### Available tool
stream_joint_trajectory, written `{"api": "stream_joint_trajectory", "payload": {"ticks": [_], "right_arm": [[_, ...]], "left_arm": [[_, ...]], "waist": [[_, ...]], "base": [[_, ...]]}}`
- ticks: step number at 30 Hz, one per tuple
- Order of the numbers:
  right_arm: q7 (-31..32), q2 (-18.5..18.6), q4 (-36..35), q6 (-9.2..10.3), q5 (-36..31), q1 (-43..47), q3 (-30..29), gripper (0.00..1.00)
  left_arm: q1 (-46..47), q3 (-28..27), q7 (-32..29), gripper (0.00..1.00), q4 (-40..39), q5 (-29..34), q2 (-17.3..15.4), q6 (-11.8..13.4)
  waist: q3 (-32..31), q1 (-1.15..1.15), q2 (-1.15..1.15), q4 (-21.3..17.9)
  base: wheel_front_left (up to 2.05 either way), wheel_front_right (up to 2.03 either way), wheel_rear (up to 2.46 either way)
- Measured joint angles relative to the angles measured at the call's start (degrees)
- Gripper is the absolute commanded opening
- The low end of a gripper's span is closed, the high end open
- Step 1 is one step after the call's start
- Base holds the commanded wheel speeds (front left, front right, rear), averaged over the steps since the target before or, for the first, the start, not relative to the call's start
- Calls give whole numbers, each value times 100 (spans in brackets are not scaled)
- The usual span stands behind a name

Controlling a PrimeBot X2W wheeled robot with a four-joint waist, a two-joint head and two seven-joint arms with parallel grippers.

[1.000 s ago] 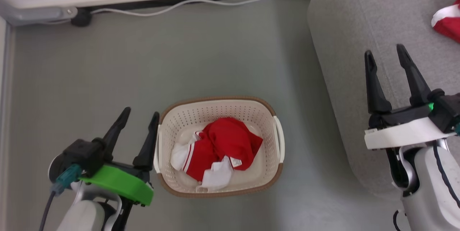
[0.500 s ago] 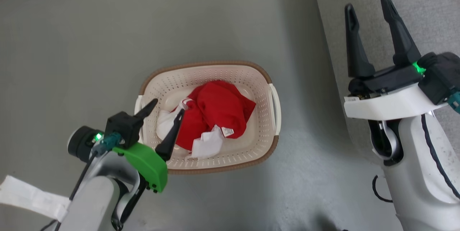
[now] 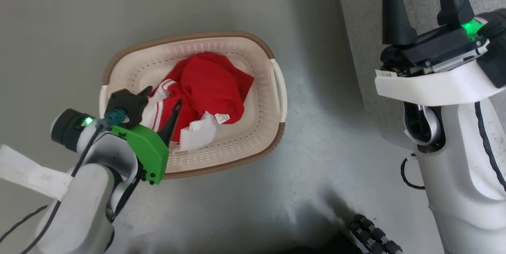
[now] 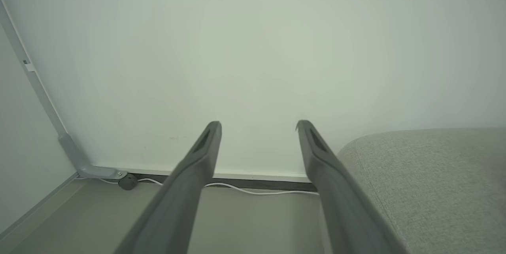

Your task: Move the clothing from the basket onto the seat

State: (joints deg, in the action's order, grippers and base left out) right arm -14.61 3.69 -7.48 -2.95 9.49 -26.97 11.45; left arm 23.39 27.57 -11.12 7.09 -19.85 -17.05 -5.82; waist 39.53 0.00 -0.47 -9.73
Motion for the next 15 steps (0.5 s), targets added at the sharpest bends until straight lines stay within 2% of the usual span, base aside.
{"api": "stream_joint_trajectory", "payload": {"ticks": [6, 15], "right_arm": [[0, -32, -124, 11, 169, -272, 56, 100], [0, -51, -179, 132, 478, -621, 138, 100]], "left_arm": [[194, -107, -314, 100, 116, 63, -233, 1], [570, -236, -649, 100, 177, 301, -556, 41]], "waist": [[464, 0, 0, -310], [1164, 0, 0, -746]], "base": [[0, 0, 0], [0, 0, 0]]}}
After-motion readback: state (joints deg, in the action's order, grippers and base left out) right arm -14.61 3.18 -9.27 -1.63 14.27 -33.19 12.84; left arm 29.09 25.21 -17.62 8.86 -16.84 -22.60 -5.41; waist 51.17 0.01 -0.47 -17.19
